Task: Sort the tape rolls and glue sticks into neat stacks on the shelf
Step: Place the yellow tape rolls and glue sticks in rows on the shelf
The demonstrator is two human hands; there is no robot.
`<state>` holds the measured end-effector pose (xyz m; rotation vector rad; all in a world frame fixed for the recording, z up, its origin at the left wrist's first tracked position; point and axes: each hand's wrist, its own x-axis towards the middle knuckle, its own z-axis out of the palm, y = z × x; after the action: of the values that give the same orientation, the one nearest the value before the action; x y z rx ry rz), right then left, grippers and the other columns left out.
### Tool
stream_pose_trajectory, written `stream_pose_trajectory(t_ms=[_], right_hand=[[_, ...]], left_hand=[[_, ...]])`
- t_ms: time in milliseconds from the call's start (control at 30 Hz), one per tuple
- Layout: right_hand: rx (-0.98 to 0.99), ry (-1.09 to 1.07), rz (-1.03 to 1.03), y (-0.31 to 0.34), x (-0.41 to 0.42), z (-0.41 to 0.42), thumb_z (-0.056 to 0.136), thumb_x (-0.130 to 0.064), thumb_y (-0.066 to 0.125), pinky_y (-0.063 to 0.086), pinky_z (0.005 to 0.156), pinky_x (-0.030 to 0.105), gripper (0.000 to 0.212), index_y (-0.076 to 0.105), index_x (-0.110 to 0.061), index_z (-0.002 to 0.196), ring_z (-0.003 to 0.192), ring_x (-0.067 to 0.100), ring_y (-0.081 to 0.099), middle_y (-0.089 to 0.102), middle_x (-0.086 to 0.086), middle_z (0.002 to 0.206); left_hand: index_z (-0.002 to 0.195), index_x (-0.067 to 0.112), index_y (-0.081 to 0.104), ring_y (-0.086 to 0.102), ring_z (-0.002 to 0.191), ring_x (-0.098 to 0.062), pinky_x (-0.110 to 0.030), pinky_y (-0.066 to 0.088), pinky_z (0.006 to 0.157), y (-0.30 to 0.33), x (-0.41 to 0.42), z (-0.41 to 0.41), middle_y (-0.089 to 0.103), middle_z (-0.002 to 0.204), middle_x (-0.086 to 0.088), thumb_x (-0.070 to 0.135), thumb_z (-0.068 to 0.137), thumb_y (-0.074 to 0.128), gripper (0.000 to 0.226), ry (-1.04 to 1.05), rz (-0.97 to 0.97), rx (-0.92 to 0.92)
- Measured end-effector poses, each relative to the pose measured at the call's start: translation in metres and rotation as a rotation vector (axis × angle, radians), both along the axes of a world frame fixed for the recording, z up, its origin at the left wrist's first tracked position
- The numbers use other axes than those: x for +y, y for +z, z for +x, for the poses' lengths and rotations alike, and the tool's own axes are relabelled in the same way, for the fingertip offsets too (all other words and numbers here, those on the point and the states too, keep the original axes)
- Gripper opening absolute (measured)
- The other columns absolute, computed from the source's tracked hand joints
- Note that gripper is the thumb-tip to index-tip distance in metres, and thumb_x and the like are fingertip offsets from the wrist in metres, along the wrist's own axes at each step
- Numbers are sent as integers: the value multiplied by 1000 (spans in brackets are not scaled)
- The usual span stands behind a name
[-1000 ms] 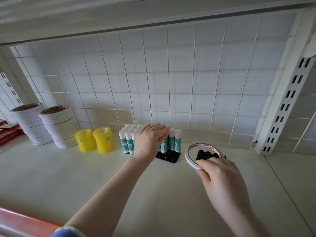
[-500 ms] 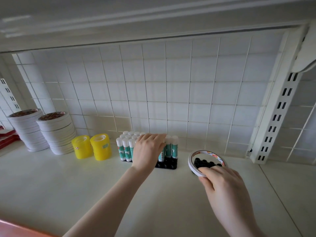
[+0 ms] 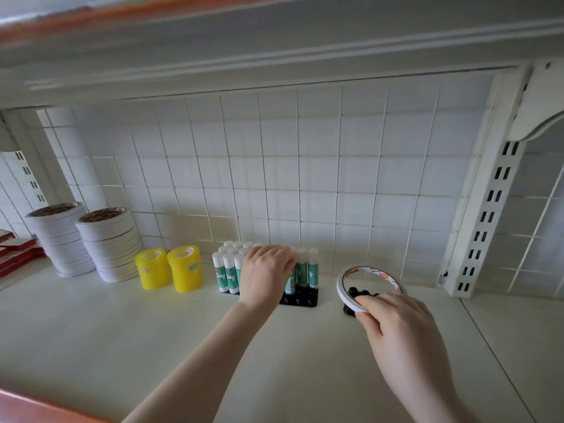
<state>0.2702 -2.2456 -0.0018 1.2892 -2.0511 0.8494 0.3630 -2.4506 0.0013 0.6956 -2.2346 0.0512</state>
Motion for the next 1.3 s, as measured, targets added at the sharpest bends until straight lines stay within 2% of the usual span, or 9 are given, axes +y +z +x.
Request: stream_pose_trajectory(t_ms=[100,200,267,467,633,867,1067,1167,1300], right_hand=[[-32,13,4,9,2,0,52,-1,87,38,63,27,29,68,-16,67,53,24,54,53,-5,55],[-17,47,-31,19,-1,-2,64,-9,74,36,62,25,12,66,-18,65,54,23,54,53,-6,56],[-11,77,-24,26,-5,-4,65,-16,65,33,59,24,5,67,-20,67,55,22,54,53,-6,56],[-58,205,68,54,-33,-1,64,-6,81,30,55,24,21,64,-18,62,52,21,43,51,-4,54],[-57,312,134,74,-78,29,82,-16,64,22,59,31,12,64,-16,70,67,25,46,51,-3,61],[-60,423,141,91,-165,112,84,-17,58,37,68,35,13,64,-13,73,77,28,53,62,6,73],[-64,431,99,99,-252,185,83,-16,61,22,56,34,19,54,-8,67,68,28,41,43,3,56],[-91,432,117,105,-292,213,84,-17,60,31,61,35,13,63,-9,74,74,29,49,56,8,65],[-126,441,188,109,-342,236,85,-21,60,45,70,35,13,70,-14,88,84,29,57,66,8,82]], left_hand=[[71,14,67,64,66,-20,-24,39,70,6,1,-1,67,68,4,16,72,64,4,-7,-68,8],[89,16,72,67,77,-19,-26,43,76,13,7,7,72,84,5,21,73,61,20,5,-92,45],[91,16,71,66,78,-21,-26,37,76,17,11,16,71,87,4,27,78,55,24,38,-126,80],[90,17,71,63,77,-24,-29,35,73,30,13,73,70,88,3,30,83,51,25,195,-204,144],[92,17,70,62,78,-24,-31,40,72,30,-7,132,69,89,4,31,83,51,25,326,-184,166],[91,18,71,62,80,-21,-30,41,72,22,-64,228,69,89,6,37,84,47,31,413,-117,156],[92,19,71,65,81,-22,-35,50,71,3,-133,309,70,91,5,35,82,53,27,460,7,84],[92,18,71,66,83,-23,-36,50,72,-8,-162,334,70,92,4,25,80,69,15,482,61,61],[91,18,72,66,82,-24,-37,49,71,-20,-187,351,70,91,3,20,76,75,15,502,186,35]])
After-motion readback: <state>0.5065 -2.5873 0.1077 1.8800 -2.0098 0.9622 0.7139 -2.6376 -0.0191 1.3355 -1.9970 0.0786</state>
